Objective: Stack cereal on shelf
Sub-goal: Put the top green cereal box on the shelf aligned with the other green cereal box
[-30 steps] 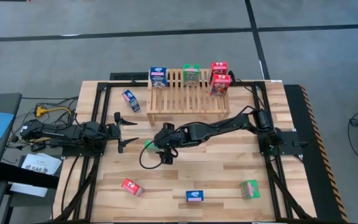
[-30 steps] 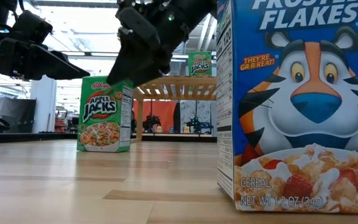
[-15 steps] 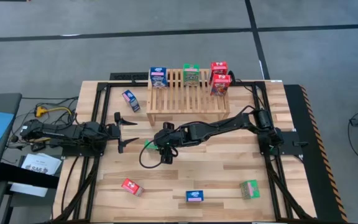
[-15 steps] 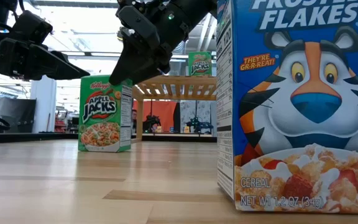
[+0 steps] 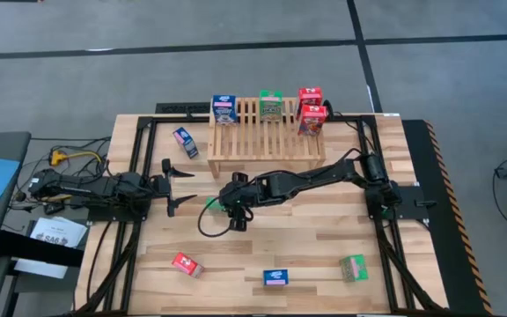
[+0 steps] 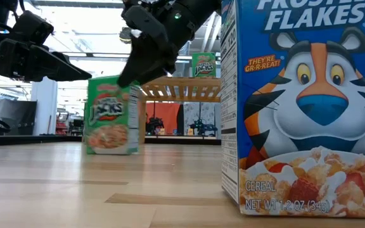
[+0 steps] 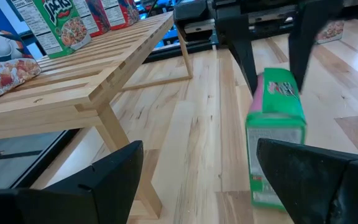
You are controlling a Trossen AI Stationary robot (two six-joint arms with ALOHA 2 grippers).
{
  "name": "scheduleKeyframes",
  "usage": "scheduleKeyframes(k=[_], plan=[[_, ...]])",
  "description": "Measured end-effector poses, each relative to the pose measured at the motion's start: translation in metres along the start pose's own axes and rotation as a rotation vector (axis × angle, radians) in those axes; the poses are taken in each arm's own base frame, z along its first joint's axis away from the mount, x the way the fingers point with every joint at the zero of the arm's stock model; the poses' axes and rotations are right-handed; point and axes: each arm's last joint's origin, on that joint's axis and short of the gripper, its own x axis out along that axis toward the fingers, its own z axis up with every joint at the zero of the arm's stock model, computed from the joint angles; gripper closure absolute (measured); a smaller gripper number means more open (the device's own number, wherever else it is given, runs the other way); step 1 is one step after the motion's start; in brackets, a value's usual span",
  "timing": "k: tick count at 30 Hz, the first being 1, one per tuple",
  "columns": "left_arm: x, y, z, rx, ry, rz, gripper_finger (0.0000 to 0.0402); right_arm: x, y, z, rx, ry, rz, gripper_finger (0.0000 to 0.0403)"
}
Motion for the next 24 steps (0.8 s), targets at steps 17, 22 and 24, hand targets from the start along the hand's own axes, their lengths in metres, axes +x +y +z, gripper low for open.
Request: scheduleKeyframes(k=[17, 22, 24], plan=[[0.002, -0.001, -0.002, 0.006, 0.02, -0.003, 0.0097, -0.114, -0.039, 0.021, -0.1, 0.017, 0.062, 0.0219], [0.003, -0.002, -0.002, 0.014, 0.036, -0.007, 0.0097, -0.152, -0.058, 0.02, -0.147, 0.019, 0.034, 0.0218], [0.003, -0.002, -0.003, 0.014, 0.038, -0.012, 0.0097, -0.167, -0.066, 0.02, -0.168, 0.012, 0.018, 0.0218]])
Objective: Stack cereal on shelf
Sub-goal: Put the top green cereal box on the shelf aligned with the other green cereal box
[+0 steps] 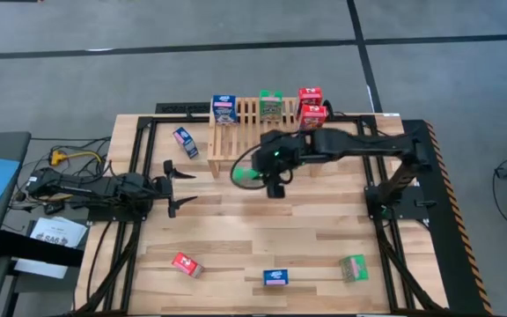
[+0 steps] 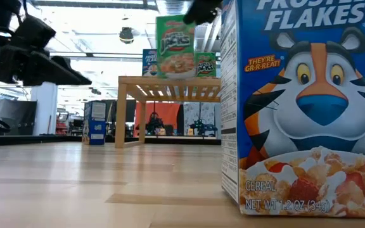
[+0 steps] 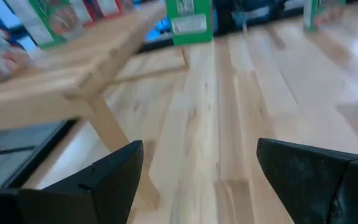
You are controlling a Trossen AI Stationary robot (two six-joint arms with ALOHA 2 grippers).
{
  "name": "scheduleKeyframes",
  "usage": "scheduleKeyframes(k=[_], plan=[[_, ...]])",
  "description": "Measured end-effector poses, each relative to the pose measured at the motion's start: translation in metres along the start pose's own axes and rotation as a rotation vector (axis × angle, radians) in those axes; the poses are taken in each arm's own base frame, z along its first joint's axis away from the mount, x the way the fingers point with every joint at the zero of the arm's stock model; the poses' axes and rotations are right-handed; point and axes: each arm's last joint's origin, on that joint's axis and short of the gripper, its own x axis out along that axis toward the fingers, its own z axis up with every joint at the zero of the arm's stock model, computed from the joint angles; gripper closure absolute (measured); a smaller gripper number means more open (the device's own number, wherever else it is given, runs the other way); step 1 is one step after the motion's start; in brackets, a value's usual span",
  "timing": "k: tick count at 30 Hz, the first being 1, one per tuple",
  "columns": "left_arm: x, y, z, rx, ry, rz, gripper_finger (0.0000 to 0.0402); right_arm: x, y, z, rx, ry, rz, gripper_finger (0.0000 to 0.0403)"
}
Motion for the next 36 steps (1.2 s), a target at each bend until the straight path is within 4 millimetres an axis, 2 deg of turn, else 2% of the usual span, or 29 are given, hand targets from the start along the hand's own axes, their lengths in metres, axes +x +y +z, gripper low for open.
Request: scheduleKeyframes(k=[7, 14, 19, 23, 36], plan=[[0.002, -0.001, -0.002, 0.011, 0.028, -0.008, 0.0097, -0.042, -0.029, -0.01, -0.102, -0.024, -0.052, 0.0218], [0.004, -0.002, -0.004, 0.02, 0.056, -0.011, 0.0097, -0.062, -0.07, -0.024, -0.121, -0.051, -0.089, 0.0218], [0.004, -0.003, -0.005, 0.023, 0.065, -0.012, 0.0097, -0.067, -0.104, -0.039, -0.091, -0.056, -0.088, 0.0218], [0.005, -0.003, -0.005, 0.026, 0.07, -0.013, 0.0097, -0.071, -0.122, -0.048, -0.068, -0.068, -0.085, 0.0218], [0.005, -0.003, -0.006, 0.026, 0.071, -0.013, 0.0097, -0.069, -0.146, -0.061, -0.026, -0.064, -0.088, 0.0218]])
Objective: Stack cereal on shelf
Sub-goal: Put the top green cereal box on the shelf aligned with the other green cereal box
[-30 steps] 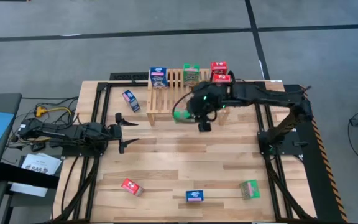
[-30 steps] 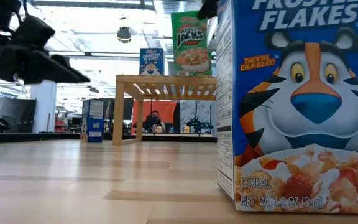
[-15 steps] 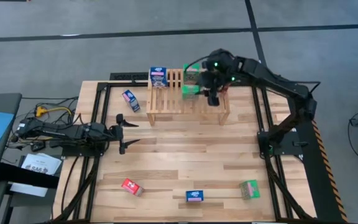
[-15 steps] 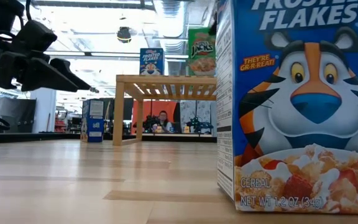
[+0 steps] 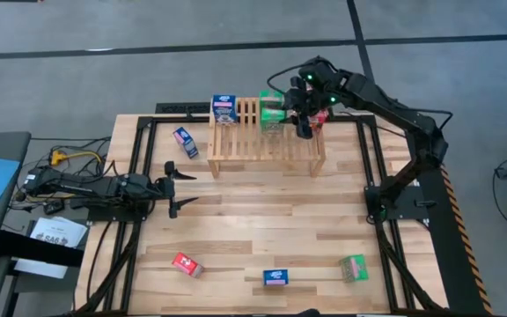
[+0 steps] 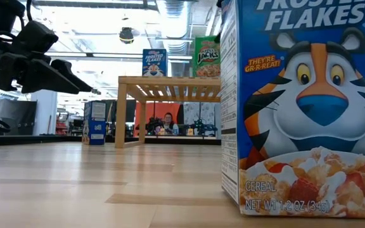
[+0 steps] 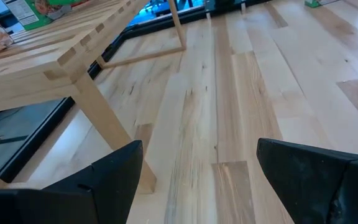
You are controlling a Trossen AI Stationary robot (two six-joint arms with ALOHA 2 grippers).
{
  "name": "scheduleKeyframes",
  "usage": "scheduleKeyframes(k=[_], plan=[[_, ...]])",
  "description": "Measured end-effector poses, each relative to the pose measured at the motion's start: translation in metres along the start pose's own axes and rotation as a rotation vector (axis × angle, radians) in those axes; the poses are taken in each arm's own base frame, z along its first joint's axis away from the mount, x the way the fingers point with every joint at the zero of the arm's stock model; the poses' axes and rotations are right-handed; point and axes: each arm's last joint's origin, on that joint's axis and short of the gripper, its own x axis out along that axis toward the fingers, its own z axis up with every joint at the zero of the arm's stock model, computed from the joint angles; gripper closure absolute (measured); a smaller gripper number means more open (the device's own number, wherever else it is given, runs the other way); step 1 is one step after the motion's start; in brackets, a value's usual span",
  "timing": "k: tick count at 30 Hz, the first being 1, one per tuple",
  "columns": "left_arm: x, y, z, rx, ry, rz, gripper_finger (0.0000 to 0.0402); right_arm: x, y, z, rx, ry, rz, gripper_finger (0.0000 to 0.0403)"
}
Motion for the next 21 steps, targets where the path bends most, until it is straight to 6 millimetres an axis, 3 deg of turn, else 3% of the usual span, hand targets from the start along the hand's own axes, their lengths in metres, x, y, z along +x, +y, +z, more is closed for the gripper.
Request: scheduleKeyframes(k=[14, 21], plan=[[0.0, 0.0, 0.0, 0.0, 0.0, 0.0, 0.0097, 0.0062, -0.0068, -0.0062, 0.024, 0.009, 0.026, 0.0216], [0.0, 0.0, 0.0, 0.0, 0.0, 0.0, 0.0097, 0.01, -0.0092, -0.0068, 0.023, 0.009, 0.022, 0.0181]])
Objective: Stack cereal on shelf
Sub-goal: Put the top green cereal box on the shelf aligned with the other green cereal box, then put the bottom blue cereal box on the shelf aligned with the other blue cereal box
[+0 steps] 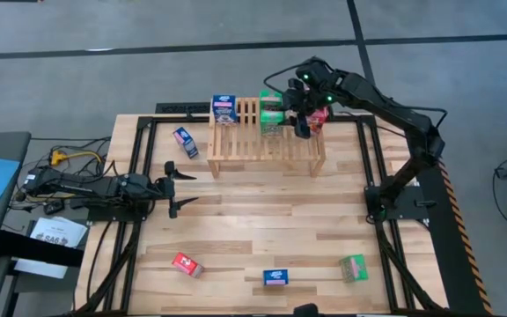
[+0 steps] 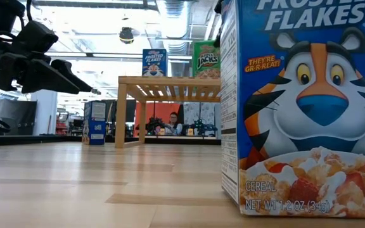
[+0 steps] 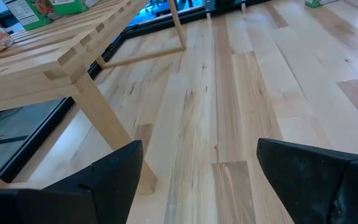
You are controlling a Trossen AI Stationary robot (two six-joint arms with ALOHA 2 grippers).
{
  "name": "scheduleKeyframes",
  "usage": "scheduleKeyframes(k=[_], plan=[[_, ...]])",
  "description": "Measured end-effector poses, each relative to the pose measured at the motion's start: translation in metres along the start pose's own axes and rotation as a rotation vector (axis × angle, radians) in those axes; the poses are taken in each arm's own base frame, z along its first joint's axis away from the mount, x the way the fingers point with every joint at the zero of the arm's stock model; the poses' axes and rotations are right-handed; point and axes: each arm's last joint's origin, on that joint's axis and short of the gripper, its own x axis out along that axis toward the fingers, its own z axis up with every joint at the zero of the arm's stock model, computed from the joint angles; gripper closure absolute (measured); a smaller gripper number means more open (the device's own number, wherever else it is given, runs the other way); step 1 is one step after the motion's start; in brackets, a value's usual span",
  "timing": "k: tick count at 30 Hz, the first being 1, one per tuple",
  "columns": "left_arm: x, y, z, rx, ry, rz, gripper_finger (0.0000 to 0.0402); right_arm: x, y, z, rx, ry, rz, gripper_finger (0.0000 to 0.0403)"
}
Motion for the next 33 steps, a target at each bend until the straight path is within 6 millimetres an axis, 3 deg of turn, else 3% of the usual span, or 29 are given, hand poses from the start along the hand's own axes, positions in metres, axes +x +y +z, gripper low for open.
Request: scheduleKeyframes(k=[9, 21, 33], plan=[[0.0, 0.0, 0.0, 0.0, 0.0, 0.0, 0.0097, 0.006, -0.004, -0.002, -0.007, 0.008, -0.01, 0.0146], [0.0, 0.0, 0.0, -0.001, 0.0, 0.0, 0.0097, 0.005, -0.004, -0.001, 0.003, 0.003, -0.014, 0.0142], [0.0, 0.0, 0.0, 0.0, 0.0, 0.0, 0.0097, -0.016, -0.005, 0.01, 0.006, -0.005, -0.026, 0.0142]])
